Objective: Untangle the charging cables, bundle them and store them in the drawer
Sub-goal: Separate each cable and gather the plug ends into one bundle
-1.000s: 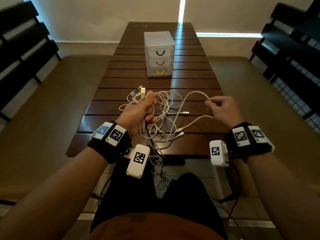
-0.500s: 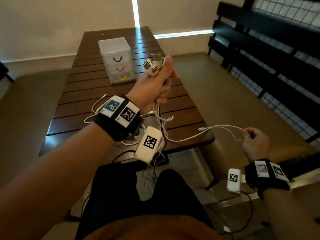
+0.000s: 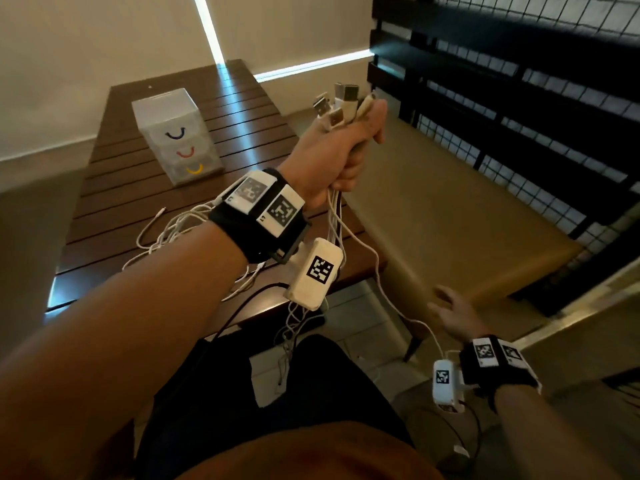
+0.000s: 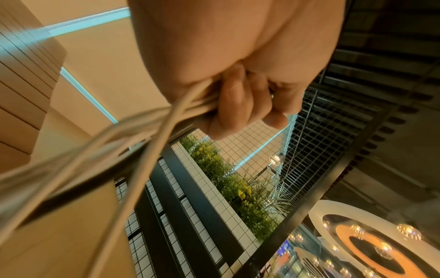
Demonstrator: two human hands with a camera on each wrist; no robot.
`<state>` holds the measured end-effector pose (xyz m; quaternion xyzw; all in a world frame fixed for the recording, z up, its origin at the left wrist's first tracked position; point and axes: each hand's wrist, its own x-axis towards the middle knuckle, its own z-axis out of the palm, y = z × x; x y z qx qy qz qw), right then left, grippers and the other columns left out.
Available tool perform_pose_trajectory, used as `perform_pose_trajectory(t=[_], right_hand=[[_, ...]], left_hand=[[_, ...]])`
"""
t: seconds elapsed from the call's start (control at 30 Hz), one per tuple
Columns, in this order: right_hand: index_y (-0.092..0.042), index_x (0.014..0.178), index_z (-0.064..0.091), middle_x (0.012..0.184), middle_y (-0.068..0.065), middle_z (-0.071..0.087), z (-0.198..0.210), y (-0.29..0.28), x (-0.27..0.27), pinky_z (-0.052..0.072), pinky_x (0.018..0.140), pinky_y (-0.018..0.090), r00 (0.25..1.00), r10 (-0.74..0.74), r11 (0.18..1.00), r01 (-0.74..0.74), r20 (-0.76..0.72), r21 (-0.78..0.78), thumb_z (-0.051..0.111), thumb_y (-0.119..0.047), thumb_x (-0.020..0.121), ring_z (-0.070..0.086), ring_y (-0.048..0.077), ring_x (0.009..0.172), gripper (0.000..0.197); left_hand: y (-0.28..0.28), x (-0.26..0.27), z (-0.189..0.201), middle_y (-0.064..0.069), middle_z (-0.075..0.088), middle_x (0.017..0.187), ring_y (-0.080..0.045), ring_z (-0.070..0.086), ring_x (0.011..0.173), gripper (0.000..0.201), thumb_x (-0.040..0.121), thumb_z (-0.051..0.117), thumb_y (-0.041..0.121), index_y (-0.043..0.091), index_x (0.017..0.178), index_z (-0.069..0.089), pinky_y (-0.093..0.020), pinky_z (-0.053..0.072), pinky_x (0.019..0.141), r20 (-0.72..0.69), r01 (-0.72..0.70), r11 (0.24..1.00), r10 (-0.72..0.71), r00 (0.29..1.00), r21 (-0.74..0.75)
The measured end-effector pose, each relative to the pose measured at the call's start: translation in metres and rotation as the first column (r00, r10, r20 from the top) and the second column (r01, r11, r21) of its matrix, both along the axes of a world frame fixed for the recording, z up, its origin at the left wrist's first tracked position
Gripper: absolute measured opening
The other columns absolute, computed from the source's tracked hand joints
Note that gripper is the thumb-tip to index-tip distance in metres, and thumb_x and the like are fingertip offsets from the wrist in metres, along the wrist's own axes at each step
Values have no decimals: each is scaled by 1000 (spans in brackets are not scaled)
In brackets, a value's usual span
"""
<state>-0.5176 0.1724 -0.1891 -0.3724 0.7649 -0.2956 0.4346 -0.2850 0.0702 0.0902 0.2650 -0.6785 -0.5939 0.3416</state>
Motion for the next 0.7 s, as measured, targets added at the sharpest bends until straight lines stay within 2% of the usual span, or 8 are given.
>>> perform_pose_trajectory(t=[0.1,0.2,0.23,0.3,0.4,0.47,0.6,0.7], right_hand=[[-22,142,42,132,-8,48,37,-9,48,44,96,25,936,252,959,-207,246,-196,66,-17,89,49,11,121,58],[-17,123,61,114,-10,62,56,-18,84,45,81,7,914,395,874,-341,97,-347,62,-13,92,57,-6,100,31],[-16,110,68,104,-8,67,61,-20,88,44,78,7,922,383,857,-332,57,-395,59,-13,94,59,-8,91,18],[-14,94,70,90,2,71,63,-23,87,49,79,17,945,306,857,-220,116,-466,58,-10,94,63,1,82,13],[-12,87,65,88,22,68,56,-25,73,52,86,43,940,109,895,49,322,-444,65,-2,86,64,25,81,10],[-11,78,65,86,22,68,52,-24,65,52,88,50,920,20,906,149,392,-396,72,-3,81,64,29,81,10],[-10,75,64,81,8,70,54,-29,55,54,74,32,968,34,900,78,248,-428,77,-8,76,66,16,76,13],[-7,75,63,77,12,67,54,-37,51,52,68,30,988,61,902,6,141,-431,81,-10,72,61,15,68,18]], left_hand=[[1,-17,-1,8,34,47,-8,26,37,30,103,41,30,14,79,50,-20,26,36,24,51,998,-50,998,-32],[-1,-31,3,7,35,50,-11,26,41,30,102,42,33,15,80,52,-22,27,38,58,57,995,-52,997,-78],[-3,-33,5,6,34,51,-12,26,41,30,101,43,34,16,79,52,-23,28,38,79,47,993,-38,996,-107],[-10,-32,9,6,34,49,-12,26,40,32,101,43,36,17,77,53,-23,28,38,101,10,990,4,995,-141],[-24,-24,11,6,35,46,-10,27,37,33,101,44,35,16,76,52,-23,27,37,54,-52,992,59,997,-115],[-31,-22,8,6,36,44,-9,27,36,33,101,44,35,16,75,51,-23,28,36,28,-79,992,82,996,-99],[-31,-29,5,6,36,46,-10,28,38,33,101,44,35,16,75,51,-23,30,38,41,-71,992,75,996,-109],[-28,-41,9,7,35,48,-11,28,39,33,101,44,35,16,76,51,-23,31,39,74,-41,990,51,996,-134]])
